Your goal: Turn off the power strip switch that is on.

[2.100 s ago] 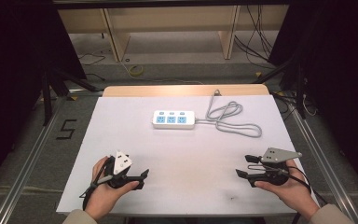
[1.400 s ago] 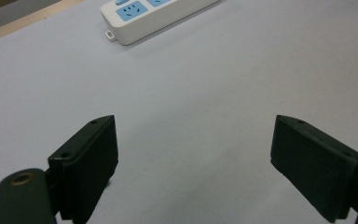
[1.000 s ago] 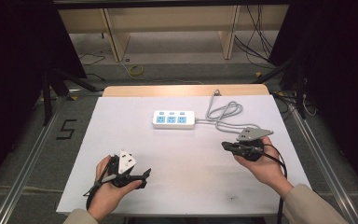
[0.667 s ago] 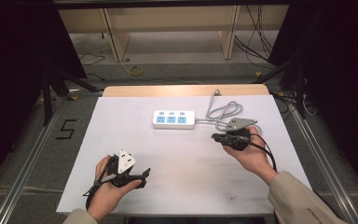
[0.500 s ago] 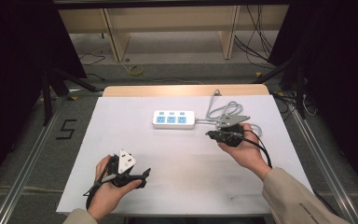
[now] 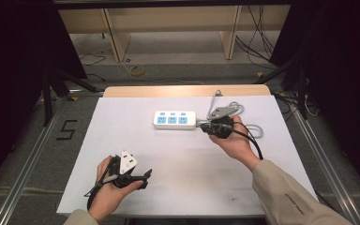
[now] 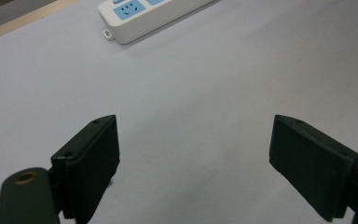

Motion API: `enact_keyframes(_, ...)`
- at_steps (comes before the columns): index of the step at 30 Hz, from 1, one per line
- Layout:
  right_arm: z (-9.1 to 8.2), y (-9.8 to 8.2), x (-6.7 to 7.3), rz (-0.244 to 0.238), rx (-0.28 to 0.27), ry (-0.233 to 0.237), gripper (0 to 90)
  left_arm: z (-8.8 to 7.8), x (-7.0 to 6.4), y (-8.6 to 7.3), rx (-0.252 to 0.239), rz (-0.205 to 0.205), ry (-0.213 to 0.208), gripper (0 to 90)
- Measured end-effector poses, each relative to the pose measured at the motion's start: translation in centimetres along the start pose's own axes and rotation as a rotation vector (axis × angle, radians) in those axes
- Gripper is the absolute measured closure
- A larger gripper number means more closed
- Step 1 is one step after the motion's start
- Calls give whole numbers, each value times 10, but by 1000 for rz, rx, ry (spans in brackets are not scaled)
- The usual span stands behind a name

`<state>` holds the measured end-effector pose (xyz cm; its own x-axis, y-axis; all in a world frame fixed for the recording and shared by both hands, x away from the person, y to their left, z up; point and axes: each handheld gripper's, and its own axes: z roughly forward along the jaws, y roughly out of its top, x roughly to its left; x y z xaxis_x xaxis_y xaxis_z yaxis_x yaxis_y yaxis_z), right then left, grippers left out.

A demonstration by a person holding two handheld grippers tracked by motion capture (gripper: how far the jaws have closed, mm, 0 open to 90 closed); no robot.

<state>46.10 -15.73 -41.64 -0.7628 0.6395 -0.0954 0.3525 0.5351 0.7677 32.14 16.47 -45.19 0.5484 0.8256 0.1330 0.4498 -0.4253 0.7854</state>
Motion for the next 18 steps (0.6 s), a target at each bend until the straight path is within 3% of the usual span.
enact_keyframes(18,33,18,0,11,33,-3,900,1,-1,1,4,13,-3,157)
